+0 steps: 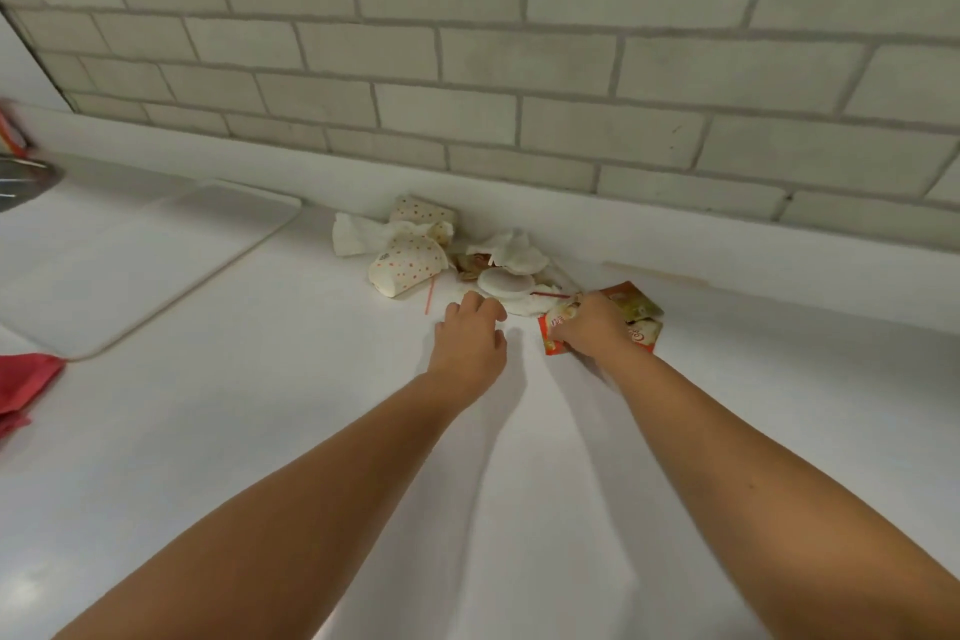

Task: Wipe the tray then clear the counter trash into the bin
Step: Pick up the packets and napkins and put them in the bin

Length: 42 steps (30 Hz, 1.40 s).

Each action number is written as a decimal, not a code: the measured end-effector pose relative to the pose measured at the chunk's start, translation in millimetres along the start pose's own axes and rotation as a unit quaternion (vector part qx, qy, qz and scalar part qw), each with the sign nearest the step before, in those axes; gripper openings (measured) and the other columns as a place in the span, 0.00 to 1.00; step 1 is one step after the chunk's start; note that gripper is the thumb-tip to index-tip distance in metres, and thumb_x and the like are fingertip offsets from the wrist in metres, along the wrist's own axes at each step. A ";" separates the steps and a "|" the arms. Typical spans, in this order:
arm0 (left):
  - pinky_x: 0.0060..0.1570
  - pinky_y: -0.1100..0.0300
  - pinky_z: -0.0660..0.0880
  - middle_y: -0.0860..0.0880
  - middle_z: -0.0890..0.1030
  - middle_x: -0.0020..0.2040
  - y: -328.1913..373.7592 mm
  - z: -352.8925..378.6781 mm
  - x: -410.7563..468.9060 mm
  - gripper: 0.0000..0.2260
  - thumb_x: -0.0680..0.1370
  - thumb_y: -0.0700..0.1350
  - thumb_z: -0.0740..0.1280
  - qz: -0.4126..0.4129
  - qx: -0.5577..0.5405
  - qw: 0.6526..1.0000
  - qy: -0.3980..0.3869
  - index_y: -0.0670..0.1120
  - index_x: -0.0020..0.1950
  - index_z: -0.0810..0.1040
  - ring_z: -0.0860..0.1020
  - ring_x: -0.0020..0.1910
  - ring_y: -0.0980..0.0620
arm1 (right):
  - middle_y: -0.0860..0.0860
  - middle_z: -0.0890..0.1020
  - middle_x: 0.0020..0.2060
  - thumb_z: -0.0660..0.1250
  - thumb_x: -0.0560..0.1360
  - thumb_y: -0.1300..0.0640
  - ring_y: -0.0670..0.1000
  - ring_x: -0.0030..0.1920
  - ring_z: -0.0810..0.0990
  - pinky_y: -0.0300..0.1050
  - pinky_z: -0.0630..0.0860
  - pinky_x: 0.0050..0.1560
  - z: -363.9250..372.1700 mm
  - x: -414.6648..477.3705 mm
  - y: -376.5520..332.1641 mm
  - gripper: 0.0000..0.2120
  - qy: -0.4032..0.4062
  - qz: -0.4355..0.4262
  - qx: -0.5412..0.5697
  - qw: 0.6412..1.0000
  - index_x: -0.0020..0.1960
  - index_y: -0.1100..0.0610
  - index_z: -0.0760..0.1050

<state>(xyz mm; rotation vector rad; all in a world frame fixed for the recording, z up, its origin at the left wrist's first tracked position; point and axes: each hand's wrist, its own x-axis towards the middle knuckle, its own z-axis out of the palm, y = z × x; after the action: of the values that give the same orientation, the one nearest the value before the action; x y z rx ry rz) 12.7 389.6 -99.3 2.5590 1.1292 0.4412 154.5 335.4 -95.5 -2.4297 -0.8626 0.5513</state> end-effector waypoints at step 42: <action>0.28 0.58 0.75 0.44 0.76 0.34 -13.7 -32.8 41.4 0.22 0.47 0.26 0.75 0.155 0.261 0.945 0.125 0.39 0.38 0.76 0.76 0.32 0.46 | 0.57 0.82 0.53 0.77 0.62 0.57 0.56 0.55 0.79 0.48 0.76 0.57 -56.6 25.5 50.8 0.22 -0.062 0.033 0.019 0.997 0.55 0.60 0.78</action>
<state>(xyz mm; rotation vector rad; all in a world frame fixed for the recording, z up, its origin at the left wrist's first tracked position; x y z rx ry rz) 17.3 434.6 -68.8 3.2478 1.0303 0.6241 225.8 300.1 -85.0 -2.4173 -0.8151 0.7438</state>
